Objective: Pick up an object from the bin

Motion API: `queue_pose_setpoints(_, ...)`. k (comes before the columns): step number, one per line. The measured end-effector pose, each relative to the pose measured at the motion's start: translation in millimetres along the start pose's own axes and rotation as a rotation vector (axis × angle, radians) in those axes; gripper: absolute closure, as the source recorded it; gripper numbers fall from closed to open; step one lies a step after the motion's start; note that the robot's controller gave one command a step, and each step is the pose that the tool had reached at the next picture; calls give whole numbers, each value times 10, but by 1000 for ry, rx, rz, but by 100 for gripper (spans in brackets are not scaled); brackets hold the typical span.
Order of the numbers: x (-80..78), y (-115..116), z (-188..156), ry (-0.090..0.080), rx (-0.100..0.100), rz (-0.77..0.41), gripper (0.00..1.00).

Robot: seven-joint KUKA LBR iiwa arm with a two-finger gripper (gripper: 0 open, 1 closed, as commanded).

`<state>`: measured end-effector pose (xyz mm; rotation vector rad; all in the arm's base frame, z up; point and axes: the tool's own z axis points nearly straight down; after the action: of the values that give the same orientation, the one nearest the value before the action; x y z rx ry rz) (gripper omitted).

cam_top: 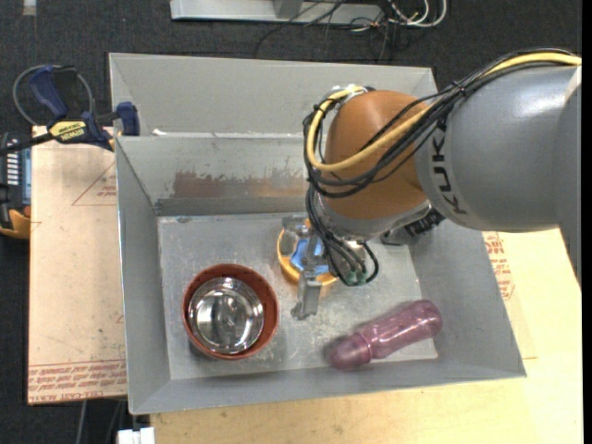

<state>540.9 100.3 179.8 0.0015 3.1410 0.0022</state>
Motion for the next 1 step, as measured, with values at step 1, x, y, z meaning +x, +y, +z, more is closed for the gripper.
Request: queue_pose_setpoints(1, -398, 637, 590, 2, -2, -282, 0)
